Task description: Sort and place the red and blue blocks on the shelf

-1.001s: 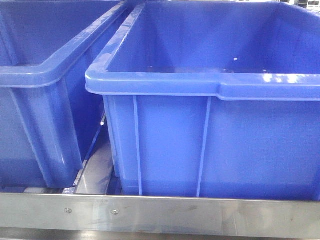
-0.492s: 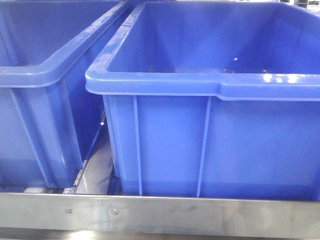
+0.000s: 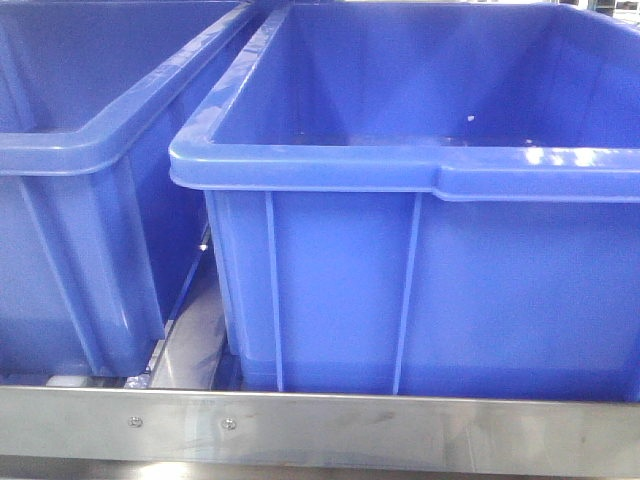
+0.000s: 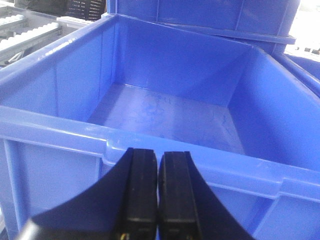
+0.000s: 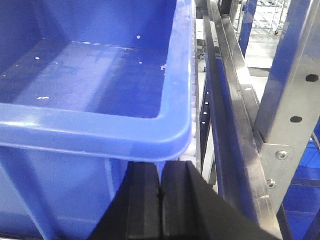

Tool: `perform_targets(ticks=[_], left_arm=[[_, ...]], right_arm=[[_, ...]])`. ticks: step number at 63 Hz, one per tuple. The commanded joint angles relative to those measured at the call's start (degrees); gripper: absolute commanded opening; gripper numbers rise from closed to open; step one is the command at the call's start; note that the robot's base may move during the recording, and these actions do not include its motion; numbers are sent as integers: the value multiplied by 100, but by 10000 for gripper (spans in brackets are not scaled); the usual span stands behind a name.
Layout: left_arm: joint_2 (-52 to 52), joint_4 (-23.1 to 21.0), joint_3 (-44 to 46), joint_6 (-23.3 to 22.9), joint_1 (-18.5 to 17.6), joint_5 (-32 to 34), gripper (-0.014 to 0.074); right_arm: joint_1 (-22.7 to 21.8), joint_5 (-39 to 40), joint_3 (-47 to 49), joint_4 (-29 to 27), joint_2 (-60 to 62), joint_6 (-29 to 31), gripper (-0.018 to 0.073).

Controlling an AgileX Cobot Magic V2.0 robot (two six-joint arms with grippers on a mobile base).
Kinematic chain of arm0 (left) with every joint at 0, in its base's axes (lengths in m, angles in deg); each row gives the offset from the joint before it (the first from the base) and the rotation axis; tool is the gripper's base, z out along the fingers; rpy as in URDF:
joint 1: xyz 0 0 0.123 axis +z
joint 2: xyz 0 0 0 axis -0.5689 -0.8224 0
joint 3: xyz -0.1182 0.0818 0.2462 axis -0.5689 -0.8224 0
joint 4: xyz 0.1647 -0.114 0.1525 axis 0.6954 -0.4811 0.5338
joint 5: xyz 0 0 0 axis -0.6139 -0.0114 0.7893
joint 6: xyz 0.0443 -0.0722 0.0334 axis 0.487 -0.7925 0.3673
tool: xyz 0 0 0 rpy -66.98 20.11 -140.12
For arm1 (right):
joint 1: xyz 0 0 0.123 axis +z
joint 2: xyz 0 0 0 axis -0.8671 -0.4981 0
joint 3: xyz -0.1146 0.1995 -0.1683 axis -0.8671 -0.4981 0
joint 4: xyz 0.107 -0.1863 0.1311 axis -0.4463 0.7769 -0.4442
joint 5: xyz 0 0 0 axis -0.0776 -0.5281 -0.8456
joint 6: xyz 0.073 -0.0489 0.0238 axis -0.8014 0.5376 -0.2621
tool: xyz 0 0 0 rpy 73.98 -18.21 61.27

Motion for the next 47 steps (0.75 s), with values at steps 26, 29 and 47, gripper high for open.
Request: perform_targets(ticks=[26, 29, 47], left_arm=[[107, -14, -195, -32, 4, 450, 135], [107, -14, -195, -32, 4, 450, 135], [107, -14, -195, -32, 4, 450, 135]], right_arm=[[-42, 495, 124, 87, 111, 35, 69], [-42, 495, 124, 87, 111, 35, 69], [-42, 495, 124, 87, 111, 35, 69]])
